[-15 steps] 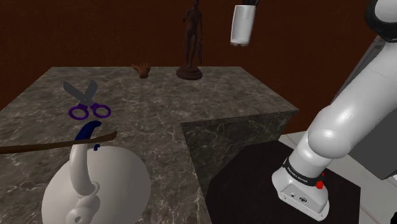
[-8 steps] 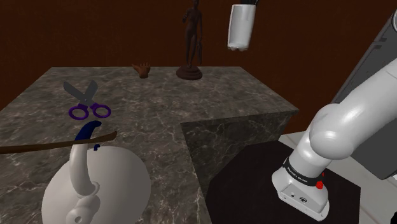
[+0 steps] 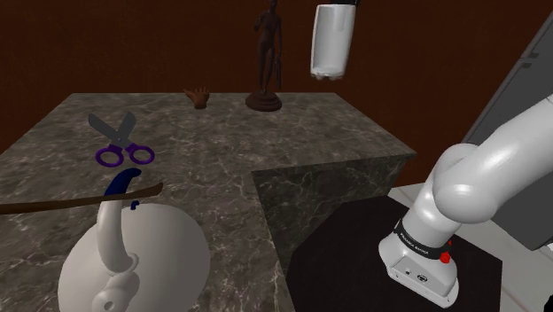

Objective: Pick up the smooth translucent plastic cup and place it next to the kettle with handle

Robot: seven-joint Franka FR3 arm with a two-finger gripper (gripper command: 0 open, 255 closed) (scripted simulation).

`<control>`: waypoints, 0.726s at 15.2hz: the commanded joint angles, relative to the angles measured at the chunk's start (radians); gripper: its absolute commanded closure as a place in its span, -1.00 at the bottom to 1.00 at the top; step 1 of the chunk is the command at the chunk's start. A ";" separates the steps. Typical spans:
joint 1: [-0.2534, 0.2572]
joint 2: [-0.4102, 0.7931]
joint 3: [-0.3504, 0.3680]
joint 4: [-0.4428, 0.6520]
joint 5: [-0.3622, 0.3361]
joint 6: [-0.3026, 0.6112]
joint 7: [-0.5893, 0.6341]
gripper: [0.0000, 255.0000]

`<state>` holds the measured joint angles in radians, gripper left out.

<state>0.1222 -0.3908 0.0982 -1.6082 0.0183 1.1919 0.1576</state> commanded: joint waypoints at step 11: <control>0.072 -0.037 0.227 -0.007 0.112 -0.013 0.320 1.00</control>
<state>0.1895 -0.4310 0.3053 -1.6219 0.1215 1.1800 0.4497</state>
